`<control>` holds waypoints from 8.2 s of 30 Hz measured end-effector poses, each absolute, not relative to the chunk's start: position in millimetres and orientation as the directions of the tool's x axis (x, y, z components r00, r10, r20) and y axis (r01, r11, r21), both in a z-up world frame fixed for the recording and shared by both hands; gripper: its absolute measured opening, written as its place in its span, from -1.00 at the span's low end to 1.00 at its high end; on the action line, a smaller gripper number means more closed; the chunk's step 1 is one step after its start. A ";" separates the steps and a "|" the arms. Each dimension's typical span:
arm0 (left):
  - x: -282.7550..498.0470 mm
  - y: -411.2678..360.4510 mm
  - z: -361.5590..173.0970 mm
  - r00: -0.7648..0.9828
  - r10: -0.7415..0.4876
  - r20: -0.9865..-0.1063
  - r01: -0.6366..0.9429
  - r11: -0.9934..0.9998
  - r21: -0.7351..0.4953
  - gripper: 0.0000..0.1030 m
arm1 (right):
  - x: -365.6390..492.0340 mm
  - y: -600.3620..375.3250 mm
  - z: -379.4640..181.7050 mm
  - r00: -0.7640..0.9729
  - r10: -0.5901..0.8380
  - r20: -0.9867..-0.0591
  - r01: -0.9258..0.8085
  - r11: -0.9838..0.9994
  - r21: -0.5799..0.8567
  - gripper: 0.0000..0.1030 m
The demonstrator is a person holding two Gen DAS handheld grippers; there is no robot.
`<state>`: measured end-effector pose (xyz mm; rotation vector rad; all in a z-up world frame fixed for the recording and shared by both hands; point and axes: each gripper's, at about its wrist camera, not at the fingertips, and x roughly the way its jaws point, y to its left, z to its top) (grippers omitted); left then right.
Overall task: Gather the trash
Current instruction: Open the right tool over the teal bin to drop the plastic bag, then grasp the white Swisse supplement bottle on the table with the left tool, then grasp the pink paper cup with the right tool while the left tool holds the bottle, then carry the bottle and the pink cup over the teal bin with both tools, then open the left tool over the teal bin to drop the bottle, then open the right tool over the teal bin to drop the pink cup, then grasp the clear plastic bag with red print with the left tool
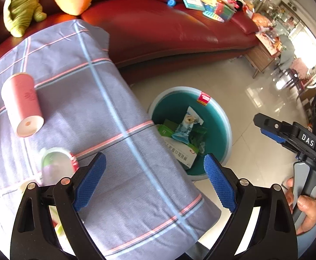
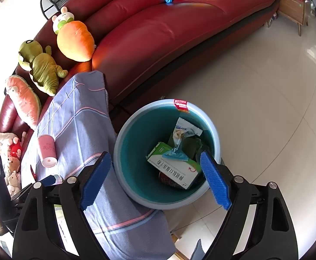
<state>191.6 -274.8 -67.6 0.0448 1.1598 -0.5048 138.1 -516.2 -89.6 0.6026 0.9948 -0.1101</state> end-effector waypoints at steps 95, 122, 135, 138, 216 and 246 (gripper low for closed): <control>194.6 29.5 -105.1 0.430 -0.348 -0.833 0.122 0.937 -0.328 0.04 | 308.4 -183.5 -84.7 0.275 0.362 -0.891 -0.123 0.932 0.341 0.63; 194.2 -69.3 -37.0 0.464 -0.350 -0.814 0.265 0.931 -0.250 0.05 | 248.9 -308.8 -19.5 0.544 0.410 -0.732 -0.052 0.887 0.459 0.13; 187.4 -252.9 -31.4 0.347 -0.429 -0.834 0.507 0.834 -0.218 0.05 | 127.0 -500.2 -34.4 0.675 0.245 -0.696 0.236 0.822 0.519 0.14; 188.3 -288.7 -41.1 0.325 -0.415 -0.850 0.530 0.824 -0.200 0.05 | 114.0 -520.3 -47.7 0.675 0.250 -0.694 0.264 0.797 0.544 0.14; 180.1 -109.2 -56.7 0.407 -0.382 -0.830 0.222 0.923 -0.315 0.88 | 161.4 -360.0 -55.9 0.482 0.282 -0.829 0.196 0.888 0.417 0.62; 181.4 168.3 -80.5 0.491 -0.118 -0.863 -0.048 0.986 -0.162 0.57 | 232.8 -69.9 -49.9 0.282 0.417 -0.864 -0.186 0.908 0.377 0.62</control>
